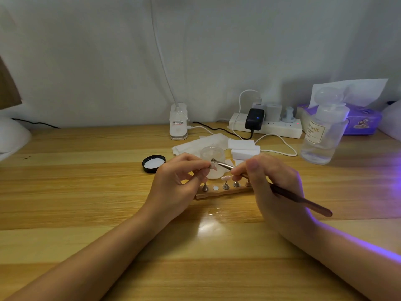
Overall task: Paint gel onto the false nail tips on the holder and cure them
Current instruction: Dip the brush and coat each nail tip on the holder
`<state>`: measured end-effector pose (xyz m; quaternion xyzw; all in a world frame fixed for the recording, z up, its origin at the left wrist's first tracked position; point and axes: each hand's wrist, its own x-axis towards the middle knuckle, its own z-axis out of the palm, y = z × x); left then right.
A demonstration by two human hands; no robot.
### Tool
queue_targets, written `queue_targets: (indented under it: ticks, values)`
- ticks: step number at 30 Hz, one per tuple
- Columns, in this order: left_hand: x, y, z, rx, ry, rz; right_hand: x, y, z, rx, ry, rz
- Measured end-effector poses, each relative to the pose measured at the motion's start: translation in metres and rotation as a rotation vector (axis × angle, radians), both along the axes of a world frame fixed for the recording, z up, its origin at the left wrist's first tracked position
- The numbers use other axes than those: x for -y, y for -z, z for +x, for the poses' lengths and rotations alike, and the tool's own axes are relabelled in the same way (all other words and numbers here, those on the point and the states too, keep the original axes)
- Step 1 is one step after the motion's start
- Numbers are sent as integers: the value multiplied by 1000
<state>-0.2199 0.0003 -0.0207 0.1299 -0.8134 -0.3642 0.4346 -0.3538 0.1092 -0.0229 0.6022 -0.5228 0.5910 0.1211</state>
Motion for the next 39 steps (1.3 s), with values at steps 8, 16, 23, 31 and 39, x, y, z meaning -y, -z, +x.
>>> queue_targets:
  ticks: [8,16,23,31,39]
  values:
    - [1,0,0,6,-16,-20,-5,-1,-1,107,-47,43]
    - [1,0,0,1,-21,-46,-1,-1,2,58,-53,58]
    - [1,-1,1,-12,-21,-36,-6,-1,1,239,-67,60]
    - [4,1,1,-55,-5,-29,-9,-5,0,321,-135,82]
    - [2,1,1,-89,16,37,-7,-7,2,17,-69,95]
